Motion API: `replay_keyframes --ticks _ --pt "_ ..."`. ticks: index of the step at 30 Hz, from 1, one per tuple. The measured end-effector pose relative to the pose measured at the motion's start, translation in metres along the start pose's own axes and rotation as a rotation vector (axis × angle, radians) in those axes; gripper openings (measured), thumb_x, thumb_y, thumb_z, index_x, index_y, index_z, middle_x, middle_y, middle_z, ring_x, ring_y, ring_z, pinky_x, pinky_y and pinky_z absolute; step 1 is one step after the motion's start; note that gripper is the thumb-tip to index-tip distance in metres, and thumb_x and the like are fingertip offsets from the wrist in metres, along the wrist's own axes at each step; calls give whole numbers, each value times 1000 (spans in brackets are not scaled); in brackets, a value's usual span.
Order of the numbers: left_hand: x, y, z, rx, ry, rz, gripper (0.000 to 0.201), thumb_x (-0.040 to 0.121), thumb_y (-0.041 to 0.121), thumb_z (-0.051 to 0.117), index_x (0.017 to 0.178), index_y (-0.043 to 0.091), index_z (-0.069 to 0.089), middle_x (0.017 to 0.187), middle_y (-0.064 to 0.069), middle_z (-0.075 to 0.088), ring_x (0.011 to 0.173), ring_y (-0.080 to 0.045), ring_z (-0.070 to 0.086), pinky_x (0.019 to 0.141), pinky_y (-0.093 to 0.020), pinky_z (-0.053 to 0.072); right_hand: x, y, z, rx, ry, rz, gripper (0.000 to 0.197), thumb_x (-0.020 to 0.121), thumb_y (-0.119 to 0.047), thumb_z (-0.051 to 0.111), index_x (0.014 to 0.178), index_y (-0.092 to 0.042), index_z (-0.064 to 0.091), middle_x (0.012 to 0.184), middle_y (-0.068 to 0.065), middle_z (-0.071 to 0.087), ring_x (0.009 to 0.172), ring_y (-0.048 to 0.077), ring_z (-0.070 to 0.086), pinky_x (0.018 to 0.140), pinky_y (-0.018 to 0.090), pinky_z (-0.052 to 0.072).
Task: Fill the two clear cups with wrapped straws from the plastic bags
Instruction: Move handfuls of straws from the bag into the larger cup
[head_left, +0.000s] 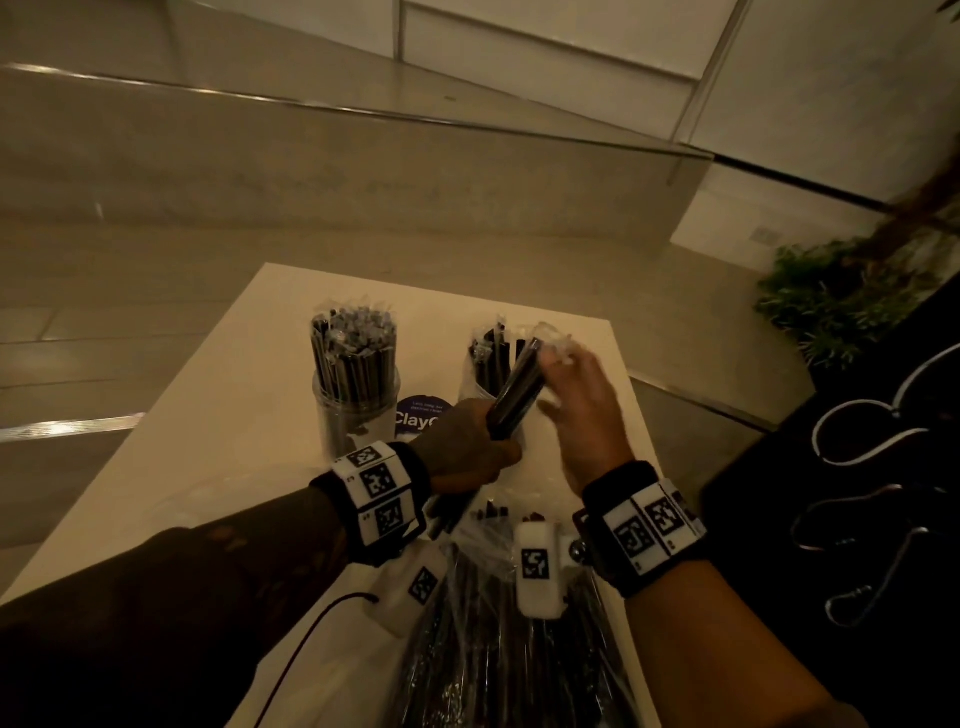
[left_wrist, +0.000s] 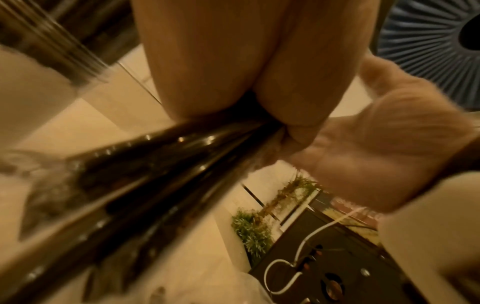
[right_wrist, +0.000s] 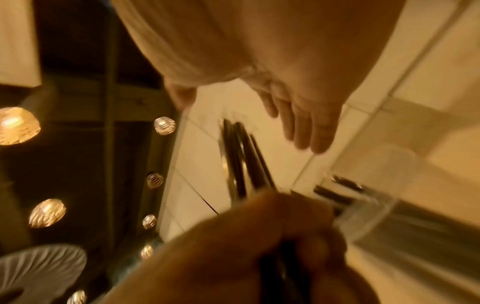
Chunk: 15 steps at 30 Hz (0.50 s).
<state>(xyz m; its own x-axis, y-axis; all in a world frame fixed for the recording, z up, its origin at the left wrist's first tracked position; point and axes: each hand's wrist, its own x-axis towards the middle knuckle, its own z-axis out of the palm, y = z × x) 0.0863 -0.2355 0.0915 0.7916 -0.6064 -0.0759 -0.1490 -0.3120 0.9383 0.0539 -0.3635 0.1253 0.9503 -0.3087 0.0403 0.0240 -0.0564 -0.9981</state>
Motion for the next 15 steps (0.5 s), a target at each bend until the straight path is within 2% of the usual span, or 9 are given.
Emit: replay_keyframes --ticks 2,3,4,6,8,10,12,13,15 --pt "-1 7 7 -108 -61 119 20 88 3 52 88 23 51 61 4 55 53 -13 52 50 -27 46 -9 6 12 -21 -63 75 16 83 -20 74 97 -18 68 99 5 72 96 21 68 88 40 56" --pt "1 9 10 -113 -47 166 21 85 4 53 93 22 51 64 4 55 55 -15 52 51 -27 45 -10 9 17 -44 -32 77 10 81 -12 75 89 -15 68 90 8 73 89 24 70 83 41 58" --pt "3 10 12 -34 -21 189 22 80 7 55 98 19 53 68 2 56 59 -18 54 53 -29 47 -9 10 20 -52 20 76 8 81 -10 75 82 -13 68 84 10 73 83 26 71 80 43 59" --pt "12 3 11 201 28 242 42 76 19 63 115 9 54 85 -6 65 76 -23 62 68 -35 54 -4 8 20 -47 88 69 12 80 -9 75 73 -12 66 75 10 71 76 25 71 75 42 60" --pt "18 -4 5 355 40 174 62 69 35 74 122 11 53 104 -6 64 88 -22 62 78 -38 55 2 0 14 -8 151 57 16 83 -7 71 72 -15 62 65 3 69 68 17 70 68 35 58" --pt "20 -10 -4 420 86 64 78 61 41 81 127 16 48 116 0 54 94 -16 55 79 -29 49 9 -16 4 38 230 -5 18 85 -5 66 75 -17 59 62 2 65 60 14 66 61 29 54" --pt "20 -14 -9 485 123 50 87 61 40 84 134 20 40 124 1 48 99 -13 51 77 -22 42 19 -35 -5 47 314 -100 13 86 -4 65 79 -14 59 63 3 65 57 13 65 58 27 54" --pt "21 -15 -10 522 140 54 85 64 39 83 135 20 39 125 1 47 102 -13 50 77 -21 40 25 -45 -9 52 364 -155 10 85 -4 65 80 -11 60 63 3 65 56 12 65 59 27 55" --pt "24 -19 -10 606 156 46 68 76 37 75 133 18 42 127 -1 48 106 -17 51 82 -24 42 39 -59 -12 80 439 -251 8 82 -2 65 80 -9 61 62 2 65 58 14 65 64 30 58"
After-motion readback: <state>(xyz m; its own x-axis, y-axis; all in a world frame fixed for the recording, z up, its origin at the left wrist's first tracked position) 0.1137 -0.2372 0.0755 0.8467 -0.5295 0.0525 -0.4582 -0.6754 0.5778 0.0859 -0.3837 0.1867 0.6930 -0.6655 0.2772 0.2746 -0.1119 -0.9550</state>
